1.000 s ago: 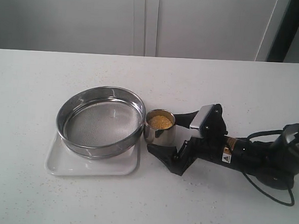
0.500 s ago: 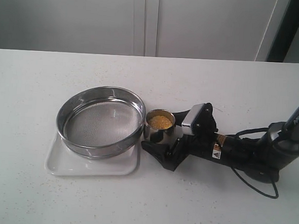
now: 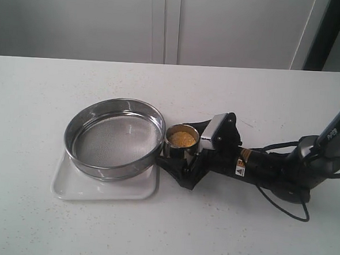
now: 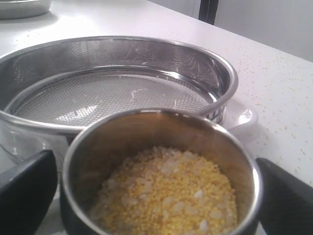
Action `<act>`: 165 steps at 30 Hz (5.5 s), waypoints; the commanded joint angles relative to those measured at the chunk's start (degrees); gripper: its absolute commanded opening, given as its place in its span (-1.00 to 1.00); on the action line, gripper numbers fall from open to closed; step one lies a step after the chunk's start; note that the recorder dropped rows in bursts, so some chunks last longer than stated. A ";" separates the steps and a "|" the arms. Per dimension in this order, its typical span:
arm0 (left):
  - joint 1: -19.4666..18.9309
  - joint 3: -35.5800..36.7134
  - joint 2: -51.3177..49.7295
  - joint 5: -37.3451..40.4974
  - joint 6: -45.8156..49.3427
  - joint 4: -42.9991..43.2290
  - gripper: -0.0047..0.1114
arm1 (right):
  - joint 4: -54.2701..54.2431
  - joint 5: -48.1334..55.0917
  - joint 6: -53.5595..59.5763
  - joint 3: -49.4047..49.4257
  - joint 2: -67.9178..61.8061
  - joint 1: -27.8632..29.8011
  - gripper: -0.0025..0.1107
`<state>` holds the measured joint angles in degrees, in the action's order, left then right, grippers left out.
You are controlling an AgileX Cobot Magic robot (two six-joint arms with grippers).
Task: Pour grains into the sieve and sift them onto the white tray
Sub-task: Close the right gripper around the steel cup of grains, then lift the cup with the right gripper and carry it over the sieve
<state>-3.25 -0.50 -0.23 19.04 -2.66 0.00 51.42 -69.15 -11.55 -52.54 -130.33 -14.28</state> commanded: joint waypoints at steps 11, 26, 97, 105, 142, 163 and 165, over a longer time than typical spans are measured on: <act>0.01 0.50 0.23 0.47 -0.01 -0.35 -0.92 | -0.04 2.29 -4.35 -0.08 -0.03 -0.09 -0.24; 0.01 0.50 0.23 0.47 -0.01 -0.35 -0.92 | -0.15 2.29 -6.79 -0.08 -0.03 0.02 -0.95; 0.01 0.50 0.23 0.47 -0.01 -0.35 -0.92 | 1.64 14.17 -21.25 8.42 25.71 0.02 -0.96; 0.01 0.50 0.23 0.47 -0.01 -0.35 -0.92 | 4.63 16.78 -28.56 6.74 29.90 0.02 -0.96; 0.01 0.50 0.23 0.47 -0.01 -0.35 -0.92 | 10.68 56.03 -41.43 -17.45 27.81 -19.95 -0.96; 0.01 0.50 0.23 0.47 -0.01 -0.35 -0.92 | 11.78 72.26 -29.94 -27.99 18.75 -26.75 -0.96; 0.01 0.50 0.23 0.47 -0.01 -0.35 -0.92 | 11.78 73.85 -26.51 -28.72 18.62 -27.30 -0.96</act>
<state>-3.25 -0.50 -0.23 19.04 -2.66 0.00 63.07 2.67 -42.39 -79.73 -111.83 -40.77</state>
